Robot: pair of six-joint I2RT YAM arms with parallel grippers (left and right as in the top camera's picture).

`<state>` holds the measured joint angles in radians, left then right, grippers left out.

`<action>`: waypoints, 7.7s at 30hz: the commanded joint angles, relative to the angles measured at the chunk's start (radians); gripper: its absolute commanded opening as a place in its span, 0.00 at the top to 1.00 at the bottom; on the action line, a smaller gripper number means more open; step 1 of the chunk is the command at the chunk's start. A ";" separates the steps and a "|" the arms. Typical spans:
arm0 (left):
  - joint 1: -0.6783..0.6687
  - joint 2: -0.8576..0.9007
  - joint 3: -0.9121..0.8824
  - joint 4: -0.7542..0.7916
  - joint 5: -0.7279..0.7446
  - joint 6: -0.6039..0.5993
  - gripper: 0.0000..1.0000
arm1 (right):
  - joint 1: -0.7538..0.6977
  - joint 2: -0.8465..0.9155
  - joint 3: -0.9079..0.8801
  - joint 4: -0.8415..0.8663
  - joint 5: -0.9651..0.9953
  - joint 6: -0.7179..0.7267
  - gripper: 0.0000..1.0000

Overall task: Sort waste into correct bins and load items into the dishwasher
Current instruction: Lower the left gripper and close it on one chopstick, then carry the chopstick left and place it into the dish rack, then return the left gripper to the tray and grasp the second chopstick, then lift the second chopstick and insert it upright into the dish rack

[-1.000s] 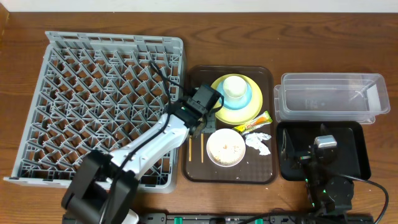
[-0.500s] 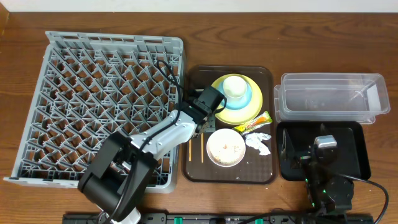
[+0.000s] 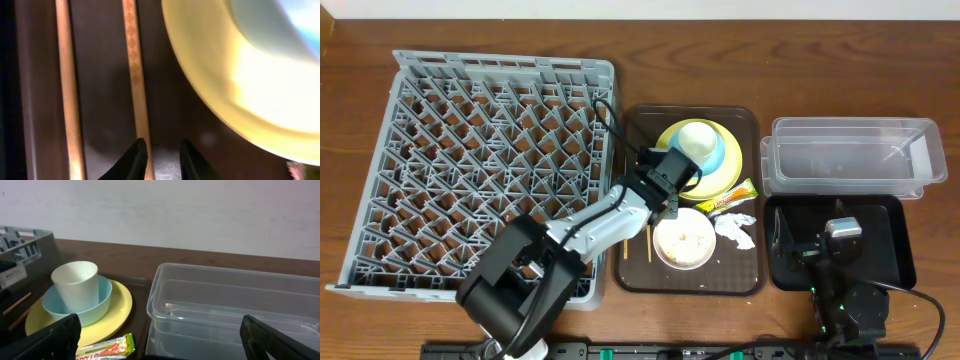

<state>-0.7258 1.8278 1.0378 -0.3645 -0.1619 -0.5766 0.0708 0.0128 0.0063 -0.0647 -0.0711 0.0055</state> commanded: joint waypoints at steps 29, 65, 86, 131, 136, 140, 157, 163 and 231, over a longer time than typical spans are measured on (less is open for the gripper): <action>-0.004 0.076 -0.015 -0.018 -0.113 -0.095 0.85 | 0.006 -0.002 -0.001 -0.004 0.000 -0.010 0.01; 0.179 -0.529 -0.004 -0.180 -0.119 0.350 0.93 | 0.006 -0.002 -0.001 -0.005 0.000 -0.010 0.01; 0.368 -0.300 -0.004 -0.245 0.091 0.430 0.92 | 0.006 -0.002 -0.001 -0.004 0.000 -0.010 0.01; -0.080 -0.106 0.064 -0.265 -0.250 0.021 0.71 | 0.006 0.000 -0.001 -0.005 0.000 -0.010 0.01; -0.060 -0.069 0.064 -0.238 -0.250 0.021 0.71 | 0.006 0.000 -0.001 -0.005 0.000 -0.010 0.01; -0.023 -0.066 0.064 -0.228 -0.231 0.021 0.72 | 0.006 0.000 -0.001 -0.005 0.000 -0.010 0.01; 0.023 0.009 0.060 -0.186 -0.128 0.021 0.76 | 0.006 0.000 -0.001 -0.005 0.000 -0.011 0.01; 0.023 0.032 0.059 -0.176 -0.136 0.021 0.76 | 0.006 0.000 -0.001 -0.004 0.000 -0.011 0.01; 0.023 0.063 -0.035 -0.058 0.070 0.015 0.87 | 0.006 0.000 -0.001 -0.005 0.000 -0.011 0.01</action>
<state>-0.7067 1.8553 1.0420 -0.4175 -0.2302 -0.5686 0.0708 0.0128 0.0063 -0.0647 -0.0711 0.0055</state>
